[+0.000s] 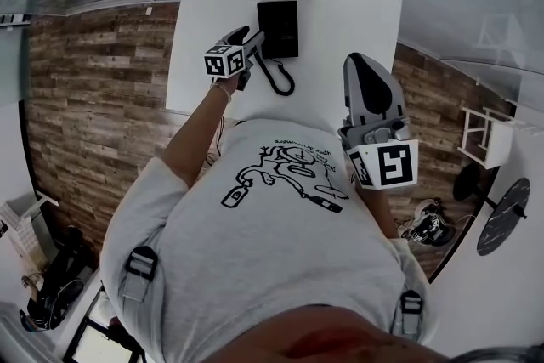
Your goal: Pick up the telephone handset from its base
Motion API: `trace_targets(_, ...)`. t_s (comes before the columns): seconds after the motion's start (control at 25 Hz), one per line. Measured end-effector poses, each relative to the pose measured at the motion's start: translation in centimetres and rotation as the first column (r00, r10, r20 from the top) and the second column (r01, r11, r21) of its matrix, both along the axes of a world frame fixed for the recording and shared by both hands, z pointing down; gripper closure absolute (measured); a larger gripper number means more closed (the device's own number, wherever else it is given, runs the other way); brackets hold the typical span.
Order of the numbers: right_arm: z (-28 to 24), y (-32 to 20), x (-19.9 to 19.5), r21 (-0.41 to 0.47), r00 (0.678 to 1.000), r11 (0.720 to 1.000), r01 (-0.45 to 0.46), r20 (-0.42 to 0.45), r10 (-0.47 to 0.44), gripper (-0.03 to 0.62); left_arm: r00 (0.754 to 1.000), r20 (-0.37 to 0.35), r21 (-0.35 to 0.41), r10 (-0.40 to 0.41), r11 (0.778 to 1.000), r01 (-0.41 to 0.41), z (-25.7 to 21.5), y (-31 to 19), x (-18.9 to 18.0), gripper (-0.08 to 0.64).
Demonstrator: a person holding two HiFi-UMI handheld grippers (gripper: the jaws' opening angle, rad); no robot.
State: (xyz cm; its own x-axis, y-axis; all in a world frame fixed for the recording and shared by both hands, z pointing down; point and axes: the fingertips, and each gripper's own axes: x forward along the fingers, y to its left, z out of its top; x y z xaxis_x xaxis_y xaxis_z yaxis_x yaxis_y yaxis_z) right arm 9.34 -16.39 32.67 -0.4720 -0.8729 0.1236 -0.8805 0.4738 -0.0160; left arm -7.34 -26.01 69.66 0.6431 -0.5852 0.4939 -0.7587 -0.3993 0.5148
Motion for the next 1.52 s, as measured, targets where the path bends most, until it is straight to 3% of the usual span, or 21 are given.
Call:
trace_targets(0.76, 0.6, -1.4, 0.7, -0.020, 1.000, 1.000, -0.015, -0.003, 0.015, 0.584, 0.999, -0.017, -0.094, 0.047, 0.994, -0.049, 4.1, -2.1, 2.2, 0.339)
trace_targets(0.96, 0.8, -1.6, 0.7, -0.025, 1.000, 1.000, -0.018, -0.002, 0.018, 0.584, 0.999, -0.015, -0.101, 0.044, 0.994, -0.046, 4.3, -2.2, 2.4, 0.422)
trace_targets(1.52, 0.6, -1.1, 0.7, -0.019, 1.000, 1.000, -0.021, 0.001, 0.021, 0.584, 0.999, -0.051, -0.107, -0.014, 0.994, 0.008, 3.2, -1.6, 2.0, 0.469)
